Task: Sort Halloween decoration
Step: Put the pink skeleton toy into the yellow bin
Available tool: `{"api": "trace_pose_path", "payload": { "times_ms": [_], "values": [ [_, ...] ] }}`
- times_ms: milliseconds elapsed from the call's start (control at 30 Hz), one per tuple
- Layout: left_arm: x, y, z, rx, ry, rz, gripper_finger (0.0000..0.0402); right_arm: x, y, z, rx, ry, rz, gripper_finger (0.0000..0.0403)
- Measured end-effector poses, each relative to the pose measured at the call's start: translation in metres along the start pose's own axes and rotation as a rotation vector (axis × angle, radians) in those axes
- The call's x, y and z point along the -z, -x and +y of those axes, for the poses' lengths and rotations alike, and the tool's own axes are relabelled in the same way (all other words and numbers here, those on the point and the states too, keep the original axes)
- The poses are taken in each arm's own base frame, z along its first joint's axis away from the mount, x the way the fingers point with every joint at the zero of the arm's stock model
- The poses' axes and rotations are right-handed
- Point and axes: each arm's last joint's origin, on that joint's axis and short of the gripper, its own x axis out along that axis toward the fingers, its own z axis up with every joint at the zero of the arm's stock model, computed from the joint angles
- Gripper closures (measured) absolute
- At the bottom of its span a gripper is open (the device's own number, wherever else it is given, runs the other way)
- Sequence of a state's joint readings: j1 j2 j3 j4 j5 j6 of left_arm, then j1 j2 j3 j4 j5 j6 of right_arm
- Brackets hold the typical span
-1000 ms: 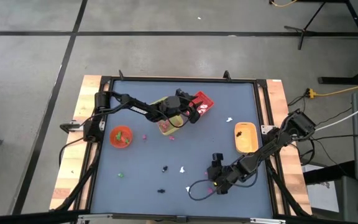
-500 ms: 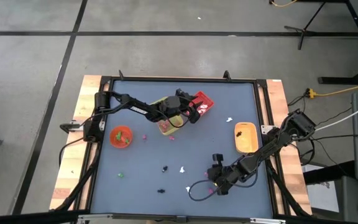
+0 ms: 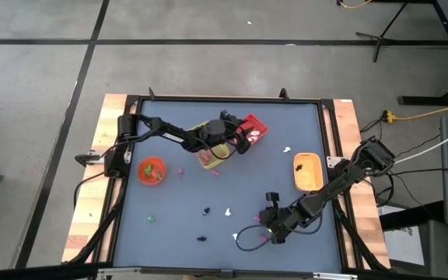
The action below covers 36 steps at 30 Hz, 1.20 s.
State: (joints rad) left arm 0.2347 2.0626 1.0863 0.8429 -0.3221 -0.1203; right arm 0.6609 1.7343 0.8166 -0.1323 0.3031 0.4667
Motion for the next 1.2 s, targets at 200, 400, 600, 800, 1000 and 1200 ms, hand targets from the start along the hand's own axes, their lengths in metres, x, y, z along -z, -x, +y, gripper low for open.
{"api": "trace_pose_path", "payload": {
  "times_ms": [200, 400, 600, 800, 1000, 1200],
  "values": [
    [-0.024, 0.010, -0.010, 0.029, -0.073, -0.060, 0.0234, -0.002, 0.000, 0.001, -0.008, -0.006, -0.017, 0.0366],
    [-0.057, 0.034, -0.033, 0.082, -0.213, -0.118, 0.0234, -0.003, 0.000, 0.001, 0.001, -0.011, -0.037, 0.0366],
    [-0.089, 0.073, -0.055, 0.159, -0.265, -0.031, 0.0234, -0.012, 0.000, -0.001, 0.056, -0.028, -0.140, 0.0366],
    [-0.112, 0.123, -0.071, 0.251, -0.304, 0.109, 0.0234, -0.027, -0.003, -0.014, 0.108, -0.029, -0.238, 0.0366],
    [-0.125, 0.171, -0.083, 0.342, -0.276, 0.199, 0.0234, -0.048, -0.009, -0.042, 0.157, -0.047, -0.326, 0.0366],
    [-0.127, 0.207, -0.097, 0.430, -0.238, 0.265, 0.0234, -0.068, -0.012, -0.081, 0.234, -0.076, -0.415, 0.0366]
  ]
}}
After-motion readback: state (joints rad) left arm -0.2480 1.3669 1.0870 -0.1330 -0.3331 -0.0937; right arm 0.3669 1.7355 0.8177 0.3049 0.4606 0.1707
